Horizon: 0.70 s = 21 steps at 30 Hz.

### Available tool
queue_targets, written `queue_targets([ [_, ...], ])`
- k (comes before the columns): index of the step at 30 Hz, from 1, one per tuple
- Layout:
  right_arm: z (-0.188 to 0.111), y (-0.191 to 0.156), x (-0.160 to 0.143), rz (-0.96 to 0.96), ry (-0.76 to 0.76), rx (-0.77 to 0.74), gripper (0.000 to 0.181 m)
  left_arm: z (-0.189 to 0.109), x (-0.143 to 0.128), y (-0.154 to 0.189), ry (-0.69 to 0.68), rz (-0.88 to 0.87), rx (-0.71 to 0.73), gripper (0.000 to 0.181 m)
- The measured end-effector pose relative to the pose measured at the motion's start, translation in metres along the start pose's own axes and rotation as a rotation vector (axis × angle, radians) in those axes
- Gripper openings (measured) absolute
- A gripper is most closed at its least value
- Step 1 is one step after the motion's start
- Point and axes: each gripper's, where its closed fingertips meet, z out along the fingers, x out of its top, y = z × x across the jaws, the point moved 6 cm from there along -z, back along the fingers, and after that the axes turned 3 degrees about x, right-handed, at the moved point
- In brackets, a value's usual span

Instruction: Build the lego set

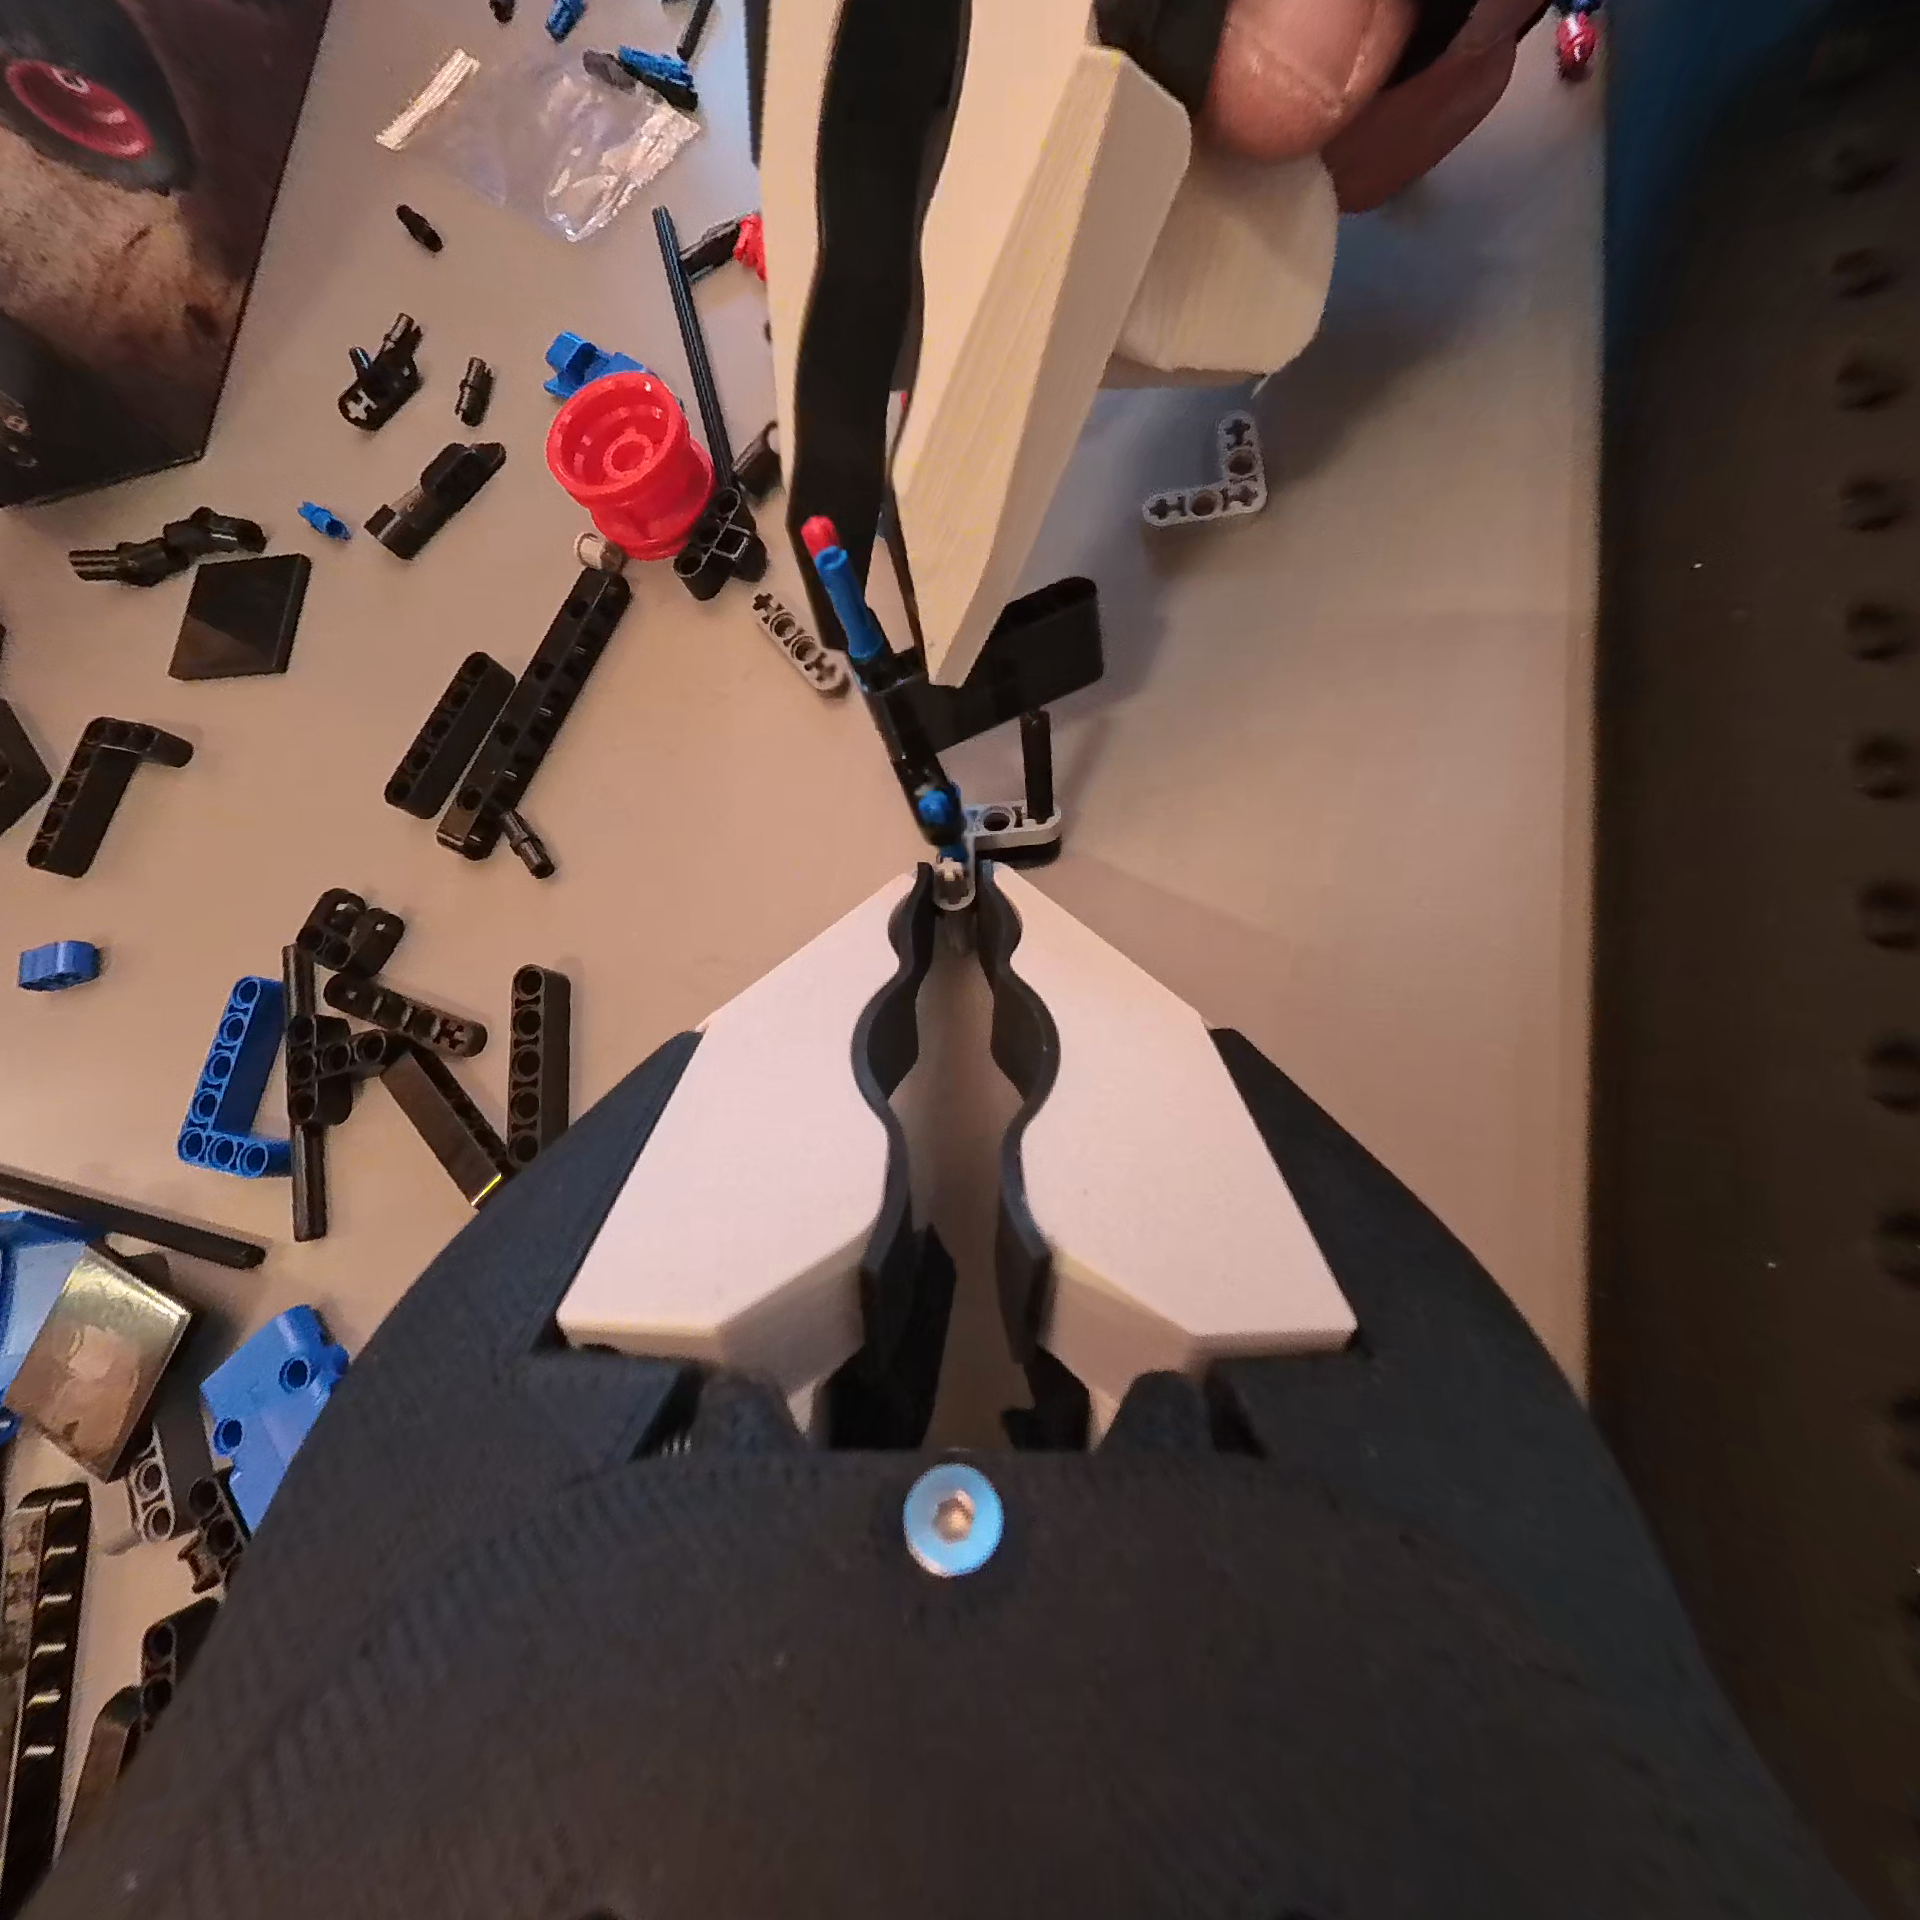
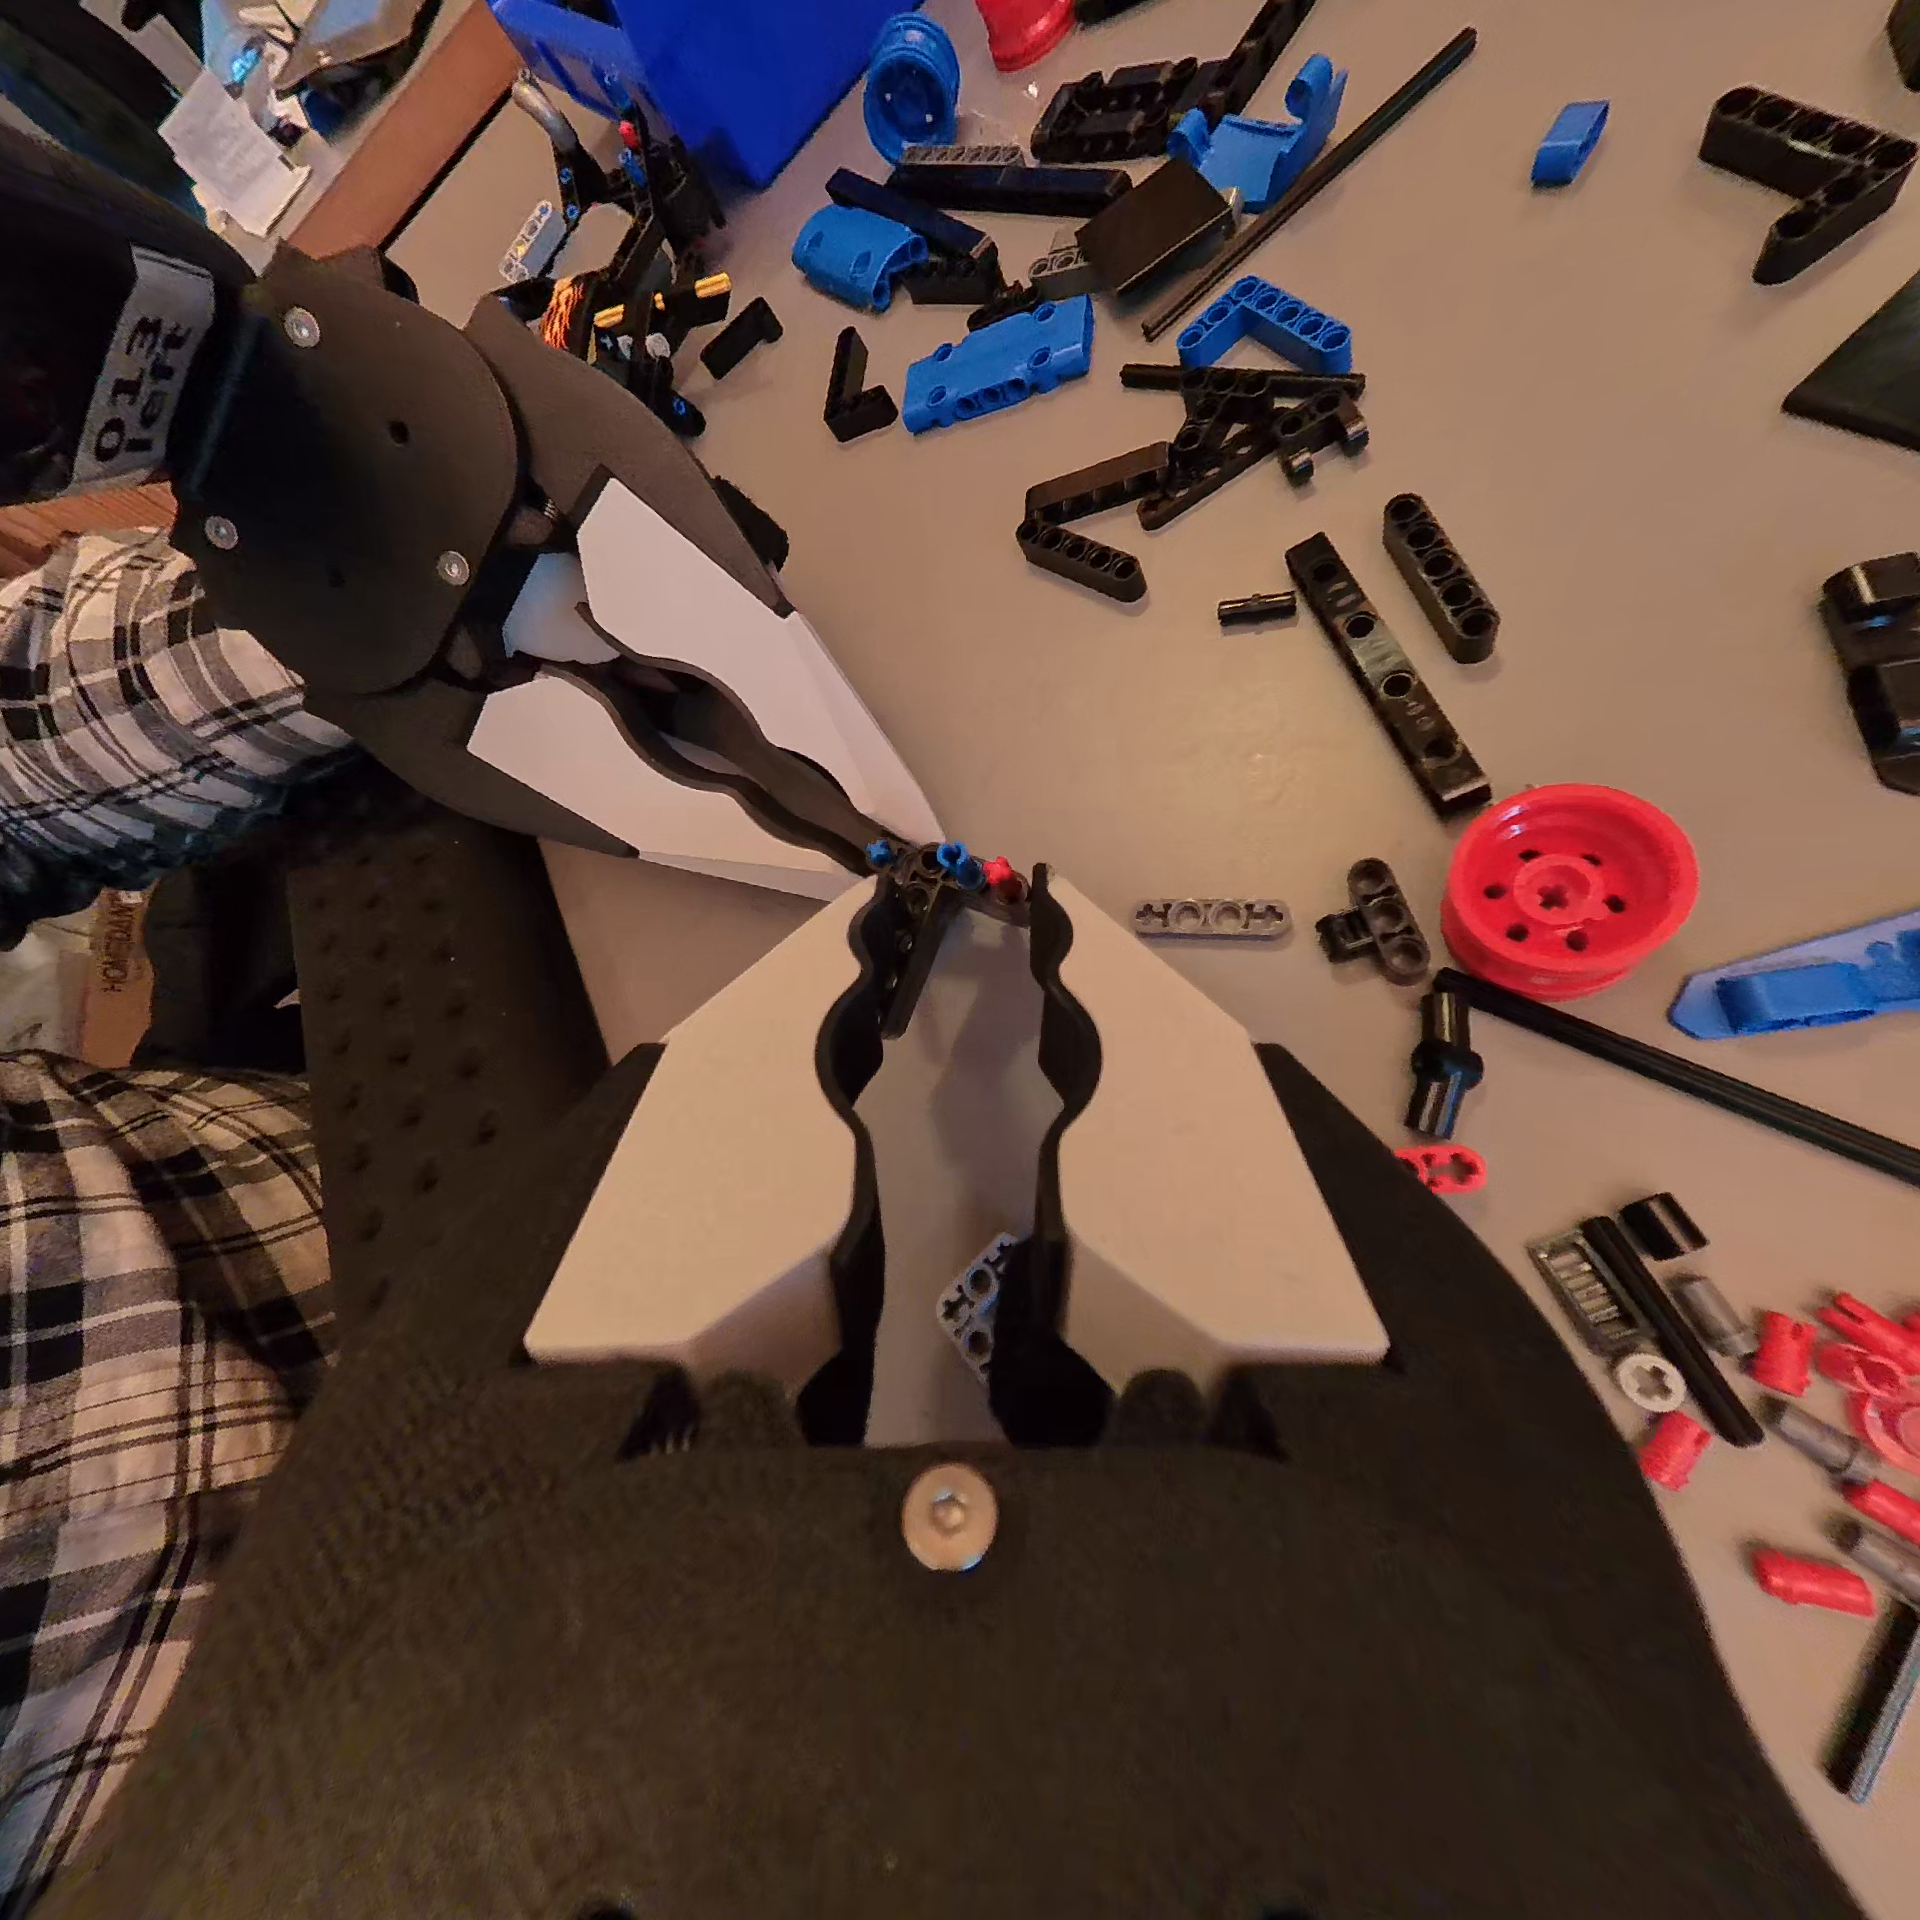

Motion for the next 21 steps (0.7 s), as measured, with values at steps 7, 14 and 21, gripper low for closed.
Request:
queue_targets([
  [7,0.0008,-0.0004,-0.0008,0.003,-0.005,0.004,0.024,0.0,0.0003,0.0003,-0.003,0.001,0.002,0.005],
  [14,0.0007,0.0009,-0.002,-0.017,-0.015,-0.029,0.024,0.0001,0.0004,0.0005,-0.003,0.0,0.0,0.005],
  [21,-0.0005,0.0003,-0.0047,-0.014,-0.019,-0.027,0.024,0.0002,0.0003,0.0003,-0.003,0.0,0.002,0.005],
])
